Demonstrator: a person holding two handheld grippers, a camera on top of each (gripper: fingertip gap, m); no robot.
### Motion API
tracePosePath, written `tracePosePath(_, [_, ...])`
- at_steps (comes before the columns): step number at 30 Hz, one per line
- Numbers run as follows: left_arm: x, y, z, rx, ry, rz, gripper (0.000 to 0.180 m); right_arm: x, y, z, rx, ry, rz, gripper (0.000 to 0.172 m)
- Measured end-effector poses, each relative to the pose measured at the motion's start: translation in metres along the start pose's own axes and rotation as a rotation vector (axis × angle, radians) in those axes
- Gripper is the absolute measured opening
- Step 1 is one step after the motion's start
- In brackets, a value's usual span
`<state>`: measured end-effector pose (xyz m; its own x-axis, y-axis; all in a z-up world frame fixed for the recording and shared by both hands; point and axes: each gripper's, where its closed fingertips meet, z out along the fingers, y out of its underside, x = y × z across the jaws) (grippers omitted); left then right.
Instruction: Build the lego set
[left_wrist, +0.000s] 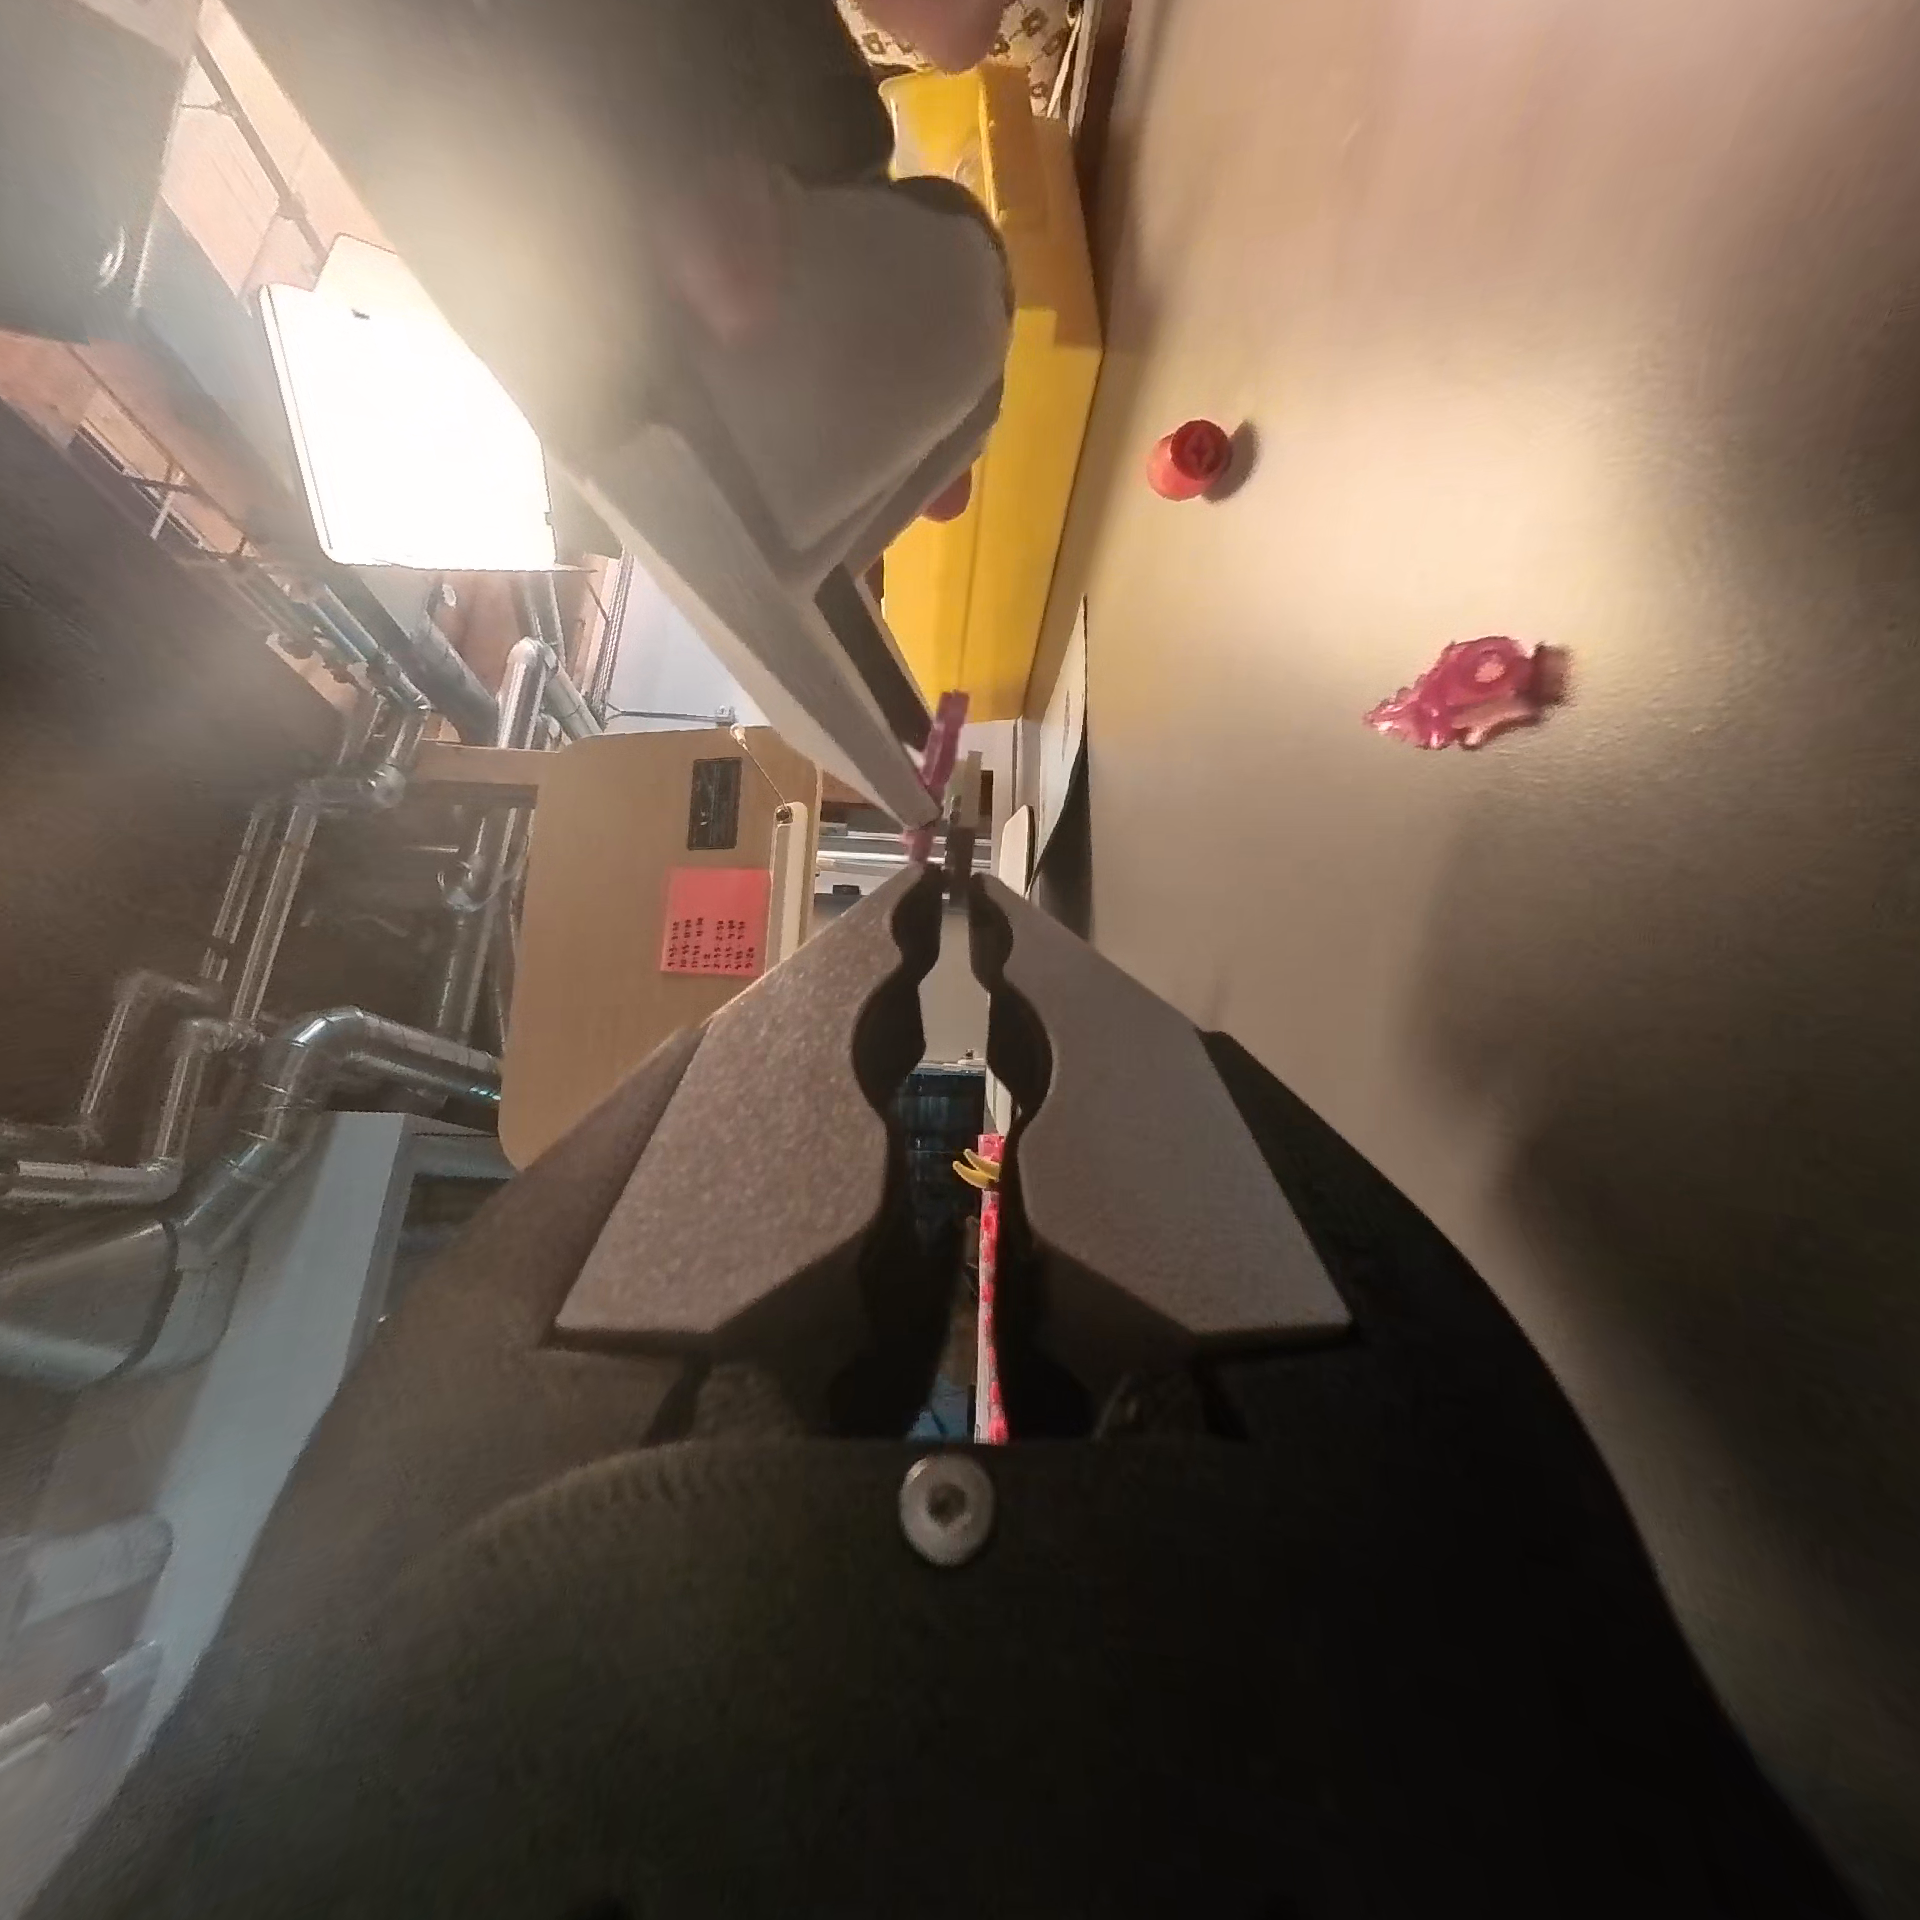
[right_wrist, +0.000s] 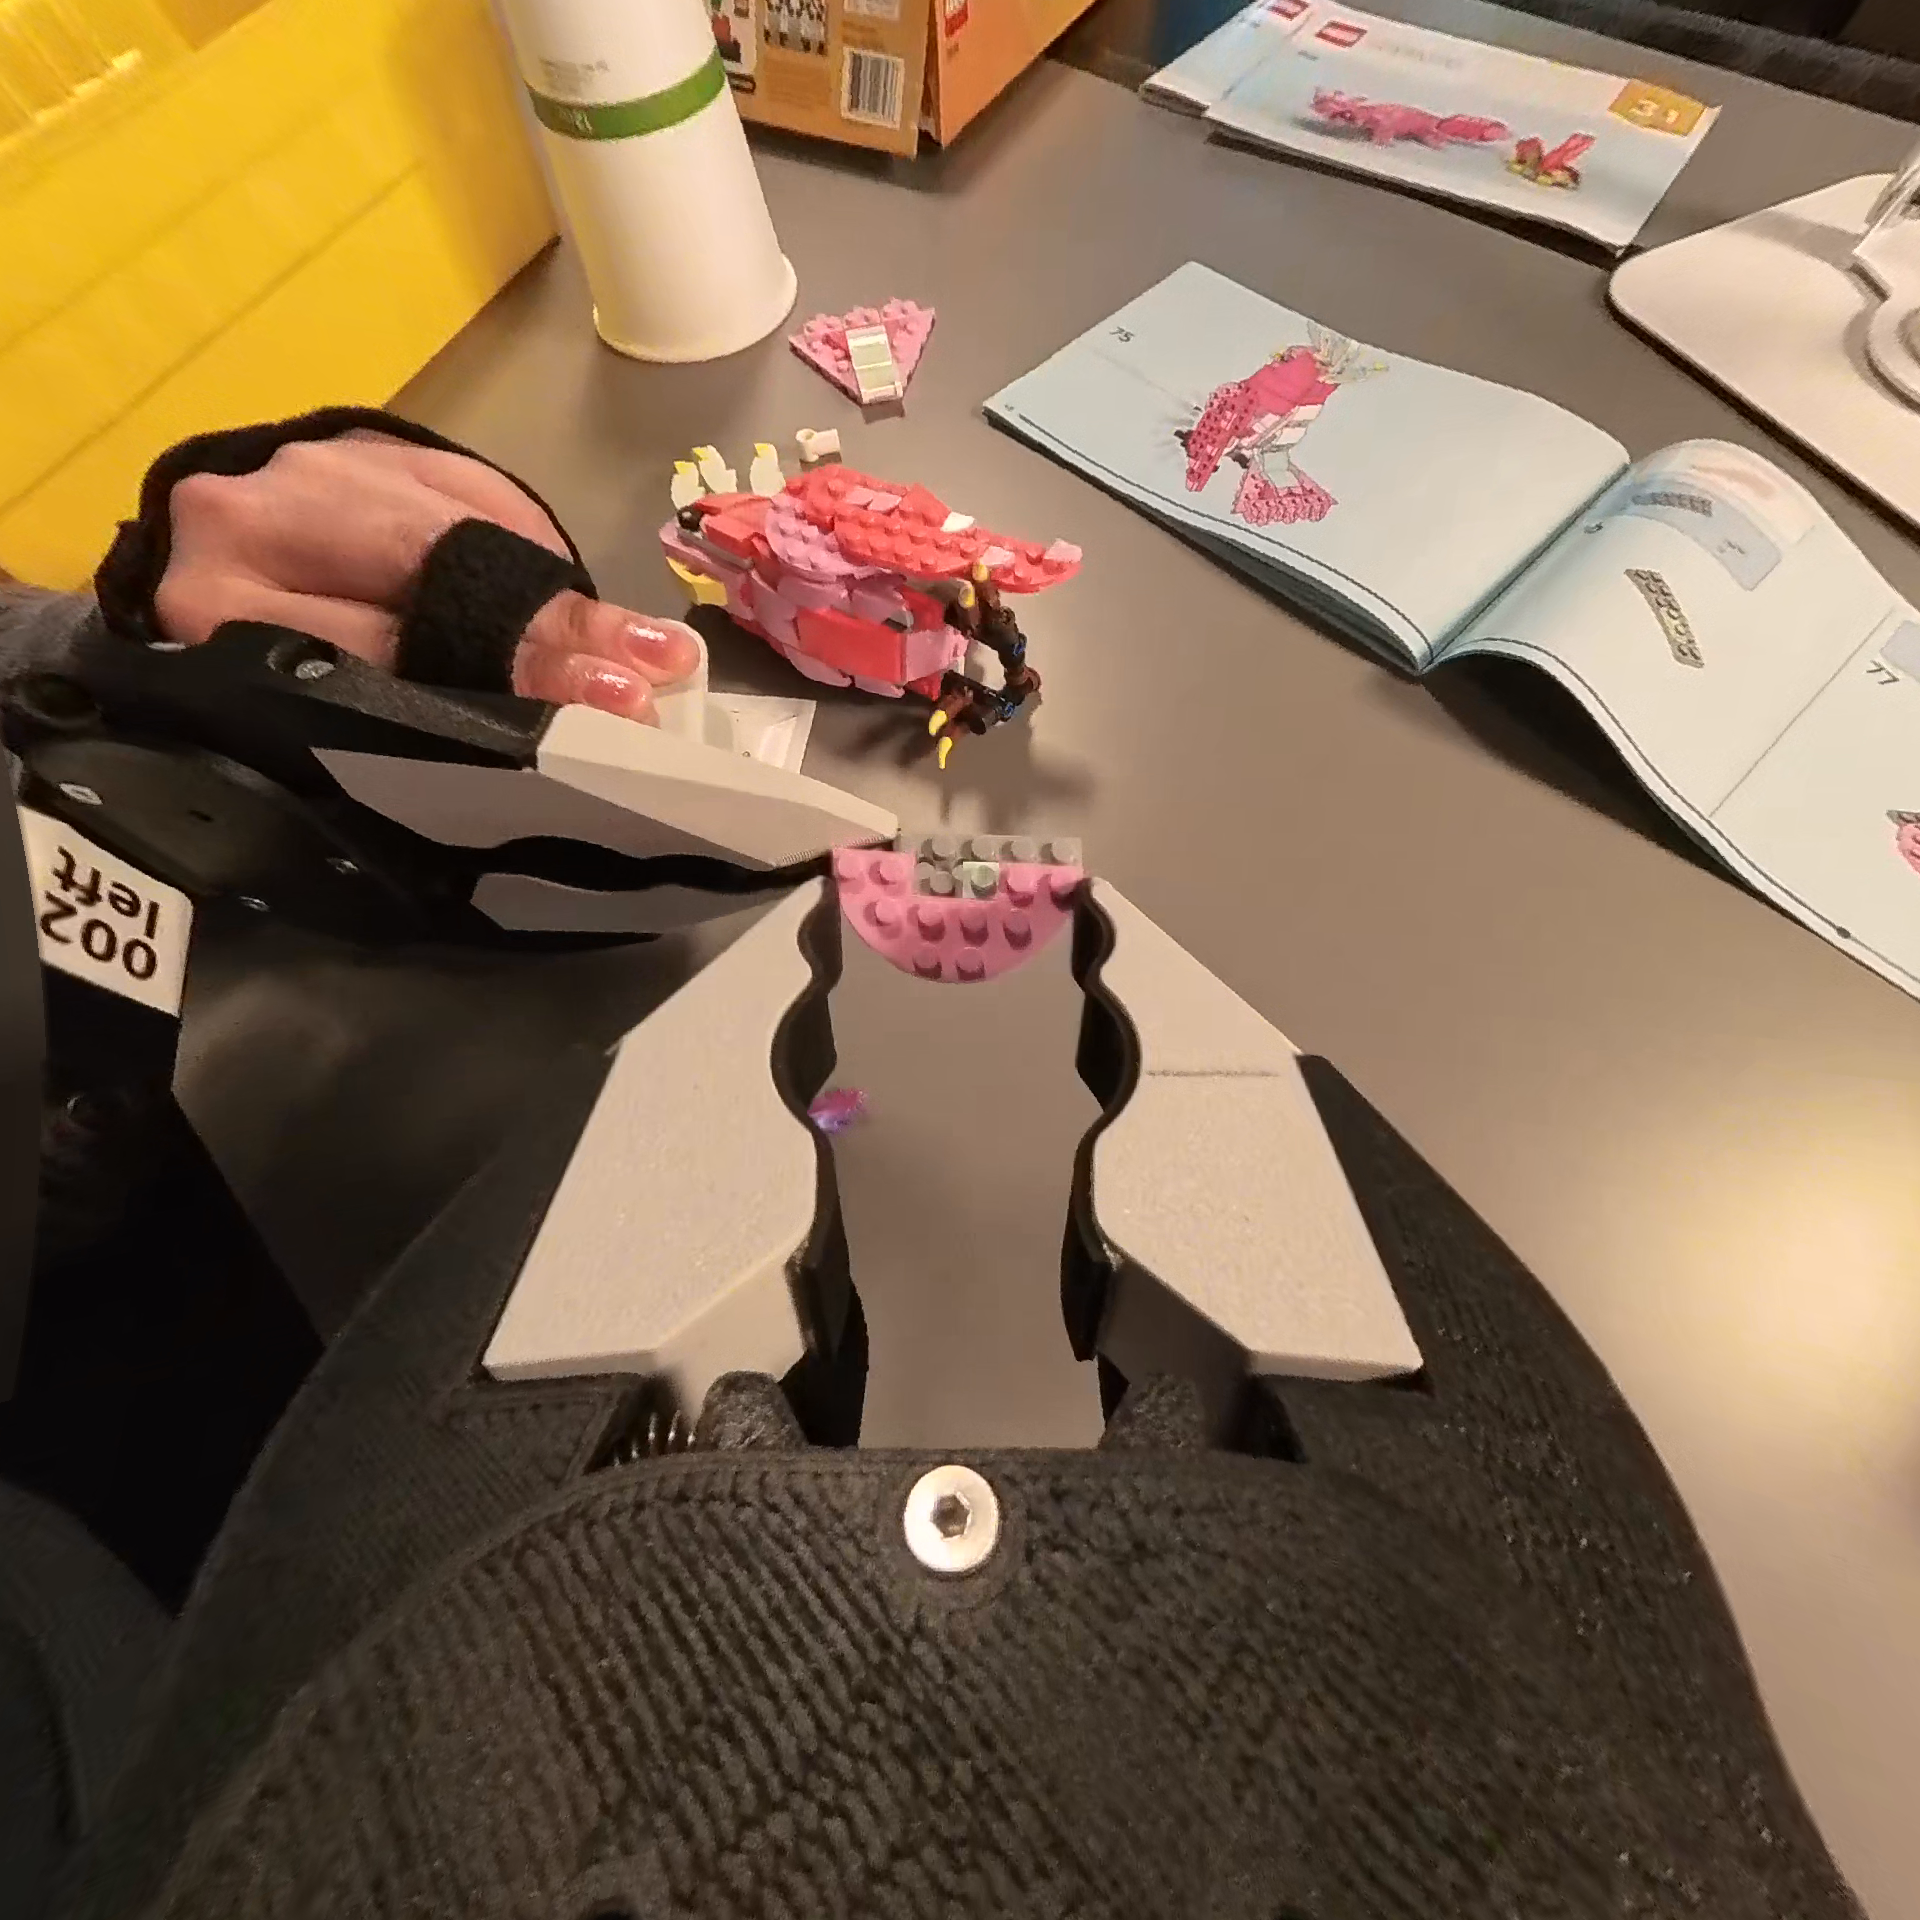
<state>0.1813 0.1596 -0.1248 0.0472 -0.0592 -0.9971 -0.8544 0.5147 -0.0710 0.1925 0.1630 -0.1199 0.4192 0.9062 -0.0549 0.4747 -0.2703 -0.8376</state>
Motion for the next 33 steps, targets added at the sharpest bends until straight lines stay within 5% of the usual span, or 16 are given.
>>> tracePosePath(7, [0.005, 0.0, 0.0, -0.006, 0.03, 0.004, 0.003, 0.002, 0.005, 0.004, -0.03, -0.003, -0.014, 0.043])
tracePosePath(16, [0.046, 0.0, 0.001, -0.024, 0.251, 0.075, 0.004, 0.004, 0.042, 0.025, -0.128, -0.099, 0.097, 0.043])
tracePosePath(33, [0.055, -0.004, -0.001, 0.013, 0.339, -0.109, 0.011, 0.004, 0.045, 0.027, -0.129, -0.225, 0.057, 0.042])
